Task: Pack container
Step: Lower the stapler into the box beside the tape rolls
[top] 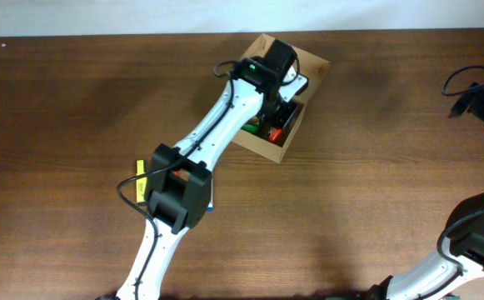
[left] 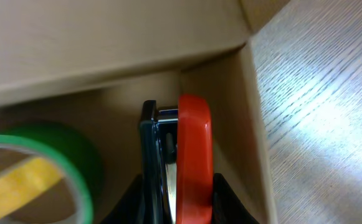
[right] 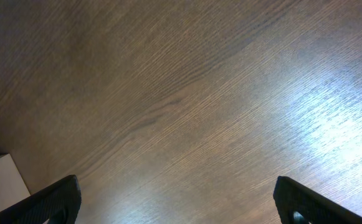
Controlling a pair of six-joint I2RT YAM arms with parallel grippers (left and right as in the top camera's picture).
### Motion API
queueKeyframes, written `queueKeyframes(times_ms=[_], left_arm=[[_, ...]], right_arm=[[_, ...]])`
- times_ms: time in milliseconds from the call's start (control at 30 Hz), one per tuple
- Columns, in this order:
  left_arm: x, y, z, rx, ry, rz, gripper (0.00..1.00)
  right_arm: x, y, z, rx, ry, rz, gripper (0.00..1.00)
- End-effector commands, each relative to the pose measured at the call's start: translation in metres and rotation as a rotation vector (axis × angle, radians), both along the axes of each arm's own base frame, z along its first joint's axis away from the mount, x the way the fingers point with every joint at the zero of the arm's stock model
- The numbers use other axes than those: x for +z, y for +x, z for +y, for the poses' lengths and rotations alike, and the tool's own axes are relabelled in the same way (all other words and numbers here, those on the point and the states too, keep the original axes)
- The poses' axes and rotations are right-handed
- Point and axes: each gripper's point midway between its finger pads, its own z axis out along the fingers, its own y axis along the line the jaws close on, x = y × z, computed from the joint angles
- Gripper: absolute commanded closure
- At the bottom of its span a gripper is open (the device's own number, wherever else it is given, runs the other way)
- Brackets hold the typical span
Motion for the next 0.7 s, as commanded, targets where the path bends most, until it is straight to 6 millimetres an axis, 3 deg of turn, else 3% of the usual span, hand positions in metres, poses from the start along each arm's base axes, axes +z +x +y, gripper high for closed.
queueKeyframes(times_ms=[0,367,533,667], left_arm=[[-0.0006,0.0003,-0.0051,0.022,0.004,-0.002,0.98],[-0.0013,0.0012,-0.0039,0.037,0.008,-0.001,0.97],[-0.0013,0.0012,-0.0039,0.037,0.008,-0.001,0.78],[-0.0019,0.0033,-0.0013,0.046,0.023,-0.011,0.73]], right_arm=[[-0.0066,0.0006,0.0007,0.009,0.009,0.014,0.01],[-0.0066,0.0006,0.0006,0.009,0.009,0.014,0.01],[-0.0066,0.0006,0.0007,0.009,0.009,0.014,0.01],[-0.0066,0.0006,0.0007,0.009,0.009,0.014,0.01]])
